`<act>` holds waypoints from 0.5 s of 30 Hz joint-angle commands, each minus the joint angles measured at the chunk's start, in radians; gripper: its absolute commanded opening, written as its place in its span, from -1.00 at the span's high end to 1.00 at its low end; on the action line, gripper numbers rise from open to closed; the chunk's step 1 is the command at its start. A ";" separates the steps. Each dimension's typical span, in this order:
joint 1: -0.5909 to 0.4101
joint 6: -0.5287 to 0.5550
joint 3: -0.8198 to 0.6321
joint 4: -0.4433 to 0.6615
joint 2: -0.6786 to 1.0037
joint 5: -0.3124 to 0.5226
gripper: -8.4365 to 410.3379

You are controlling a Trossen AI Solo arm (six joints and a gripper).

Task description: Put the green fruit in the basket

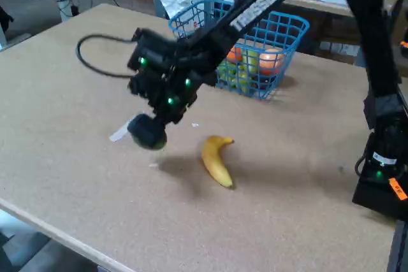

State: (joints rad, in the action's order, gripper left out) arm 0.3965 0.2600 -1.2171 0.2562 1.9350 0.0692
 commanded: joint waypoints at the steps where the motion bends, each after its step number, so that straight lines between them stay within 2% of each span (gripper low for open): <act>1: -0.003 0.002 0.000 0.051 -0.102 0.051 0.18; 8: -0.023 -0.001 0.000 0.130 -0.257 0.184 0.18; 15: -0.123 0.001 0.000 0.190 -0.397 0.185 0.18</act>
State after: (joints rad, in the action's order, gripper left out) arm 0.3408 0.2596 -1.2171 0.4076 1.6222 0.2436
